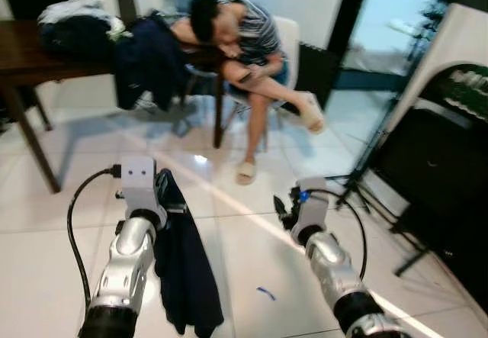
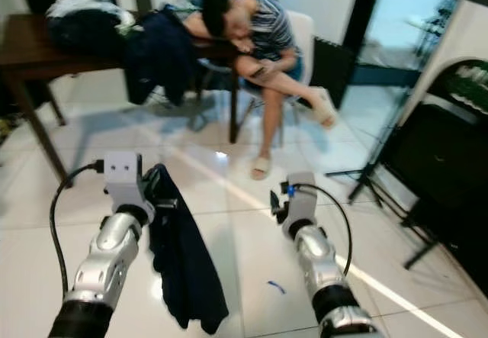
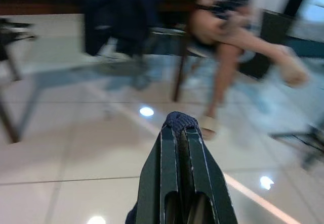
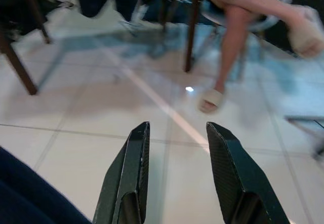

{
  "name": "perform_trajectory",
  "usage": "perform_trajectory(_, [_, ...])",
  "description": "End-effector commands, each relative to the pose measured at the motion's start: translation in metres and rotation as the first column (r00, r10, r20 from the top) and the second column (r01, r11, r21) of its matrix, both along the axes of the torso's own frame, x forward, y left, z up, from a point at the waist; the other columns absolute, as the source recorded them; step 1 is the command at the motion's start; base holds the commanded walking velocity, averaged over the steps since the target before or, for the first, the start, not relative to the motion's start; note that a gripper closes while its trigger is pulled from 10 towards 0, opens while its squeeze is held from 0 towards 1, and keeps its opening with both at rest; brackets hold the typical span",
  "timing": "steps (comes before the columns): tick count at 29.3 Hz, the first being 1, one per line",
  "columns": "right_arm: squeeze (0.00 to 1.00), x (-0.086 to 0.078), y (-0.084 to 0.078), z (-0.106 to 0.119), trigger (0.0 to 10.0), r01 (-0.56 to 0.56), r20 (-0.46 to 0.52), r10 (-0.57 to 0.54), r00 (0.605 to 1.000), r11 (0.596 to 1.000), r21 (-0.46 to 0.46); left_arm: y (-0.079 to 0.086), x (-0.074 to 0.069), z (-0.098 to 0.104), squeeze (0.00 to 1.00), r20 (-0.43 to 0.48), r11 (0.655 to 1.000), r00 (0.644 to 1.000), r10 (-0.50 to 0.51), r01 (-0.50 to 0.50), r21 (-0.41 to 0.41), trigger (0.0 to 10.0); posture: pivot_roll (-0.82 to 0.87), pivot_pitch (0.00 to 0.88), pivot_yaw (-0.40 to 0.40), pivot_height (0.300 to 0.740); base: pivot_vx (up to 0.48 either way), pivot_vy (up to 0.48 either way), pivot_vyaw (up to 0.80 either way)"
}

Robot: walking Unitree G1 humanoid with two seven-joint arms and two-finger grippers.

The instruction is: Hang hanger

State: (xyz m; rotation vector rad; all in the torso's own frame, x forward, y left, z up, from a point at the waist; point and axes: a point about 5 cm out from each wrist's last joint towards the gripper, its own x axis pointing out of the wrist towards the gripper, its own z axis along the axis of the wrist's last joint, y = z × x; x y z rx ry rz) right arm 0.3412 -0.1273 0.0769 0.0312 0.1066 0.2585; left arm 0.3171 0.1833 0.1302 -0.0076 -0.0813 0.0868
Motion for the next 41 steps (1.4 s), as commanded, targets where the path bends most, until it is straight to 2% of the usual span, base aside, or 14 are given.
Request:
perform_trajectory(1, [0.00, -0.001, 0.006, 0.000, 10.0, -0.026, -0.001, 0.026, 1.000, 1.000, -0.003, 0.003, -0.001, 0.005, 0.00, 0.007, 1.000, 1.000, 0.008, -0.008, 0.001, 10.0, 0.09, 0.000, -0.096, 0.740, 0.412, 0.000, 0.00])
perform_trajectory(14, [0.00, -0.011, -0.001, -0.013, 10.0, -0.068, -0.022, 0.067, 0.997, 0.997, -0.044, 0.001, -0.002, 0.013, 0.00, 0.020, 0.999, 1.000, -0.020, 0.019, 0.030, 10.0, 0.09, 0.000, -0.097, 0.740, 0.409, 0.000, 0.00])
perform_trajectory(18, [0.00, -0.013, 0.008, -0.016, 10.0, -0.173, -0.038, 0.169, 0.985, 0.974, -0.146, -0.002, 0.003, 0.032, 0.00, 0.066, 0.997, 0.996, -0.066, 0.062, 0.053, 10.0, 0.09, 0.000, -0.101, 0.740, 0.408, 0.000, 0.00])
perform_trajectory(26, [0.00, -0.015, 0.014, -0.018, 10.0, -0.197, -0.045, 0.192, 0.980, 0.965, -0.174, -0.005, 0.008, 0.051, 0.00, 0.105, 0.994, 0.989, -0.100, 0.095, 0.051, 10.0, 0.09, 0.000, -0.096, 0.740, 0.402, 0.000, 0.00])
perform_trajectory(38, [0.00, -0.020, 0.027, -0.019, 10.0, -0.243, -0.035, 0.241, 0.970, 0.955, -0.172, -0.004, 0.009, 0.063, 0.00, 0.123, 0.994, 0.988, -0.096, 0.089, 0.055, 10.0, 0.08, 0.000, -0.084, 0.740, 0.399, 0.000, 0.00])
perform_trajectory(39, [0.00, -0.022, 0.028, -0.022, 10.0, -0.253, -0.050, 0.248, 0.968, 0.952, -0.174, -0.004, 0.009, 0.064, 0.00, 0.125, 0.995, 0.988, -0.090, 0.084, 0.057, 10.0, 0.08, 0.000, -0.084, 0.740, 0.401, 0.000, 0.00])
perform_trajectory(40, [0.00, -0.028, 0.030, -0.036, 10.0, -0.290, -0.138, 0.266, 0.954, 0.938, -0.192, -0.003, 0.009, 0.065, 0.00, 0.126, 0.996, 0.989, -0.080, 0.074, 0.057, 10.0, 0.08, 0.000, -0.085, 0.740, 0.401, 0.000, 0.00])
perform_trajectory(41, [0.00, -0.028, 0.030, -0.036, 10.0, -0.290, -0.138, 0.266, 0.954, 0.938, -0.192, -0.003, 0.009, 0.065, 0.00, 0.126, 0.996, 0.989, -0.080, 0.074, 0.057, 10.0, 0.08, 0.000, -0.085, 0.740, 0.401, 0.000, 0.00])
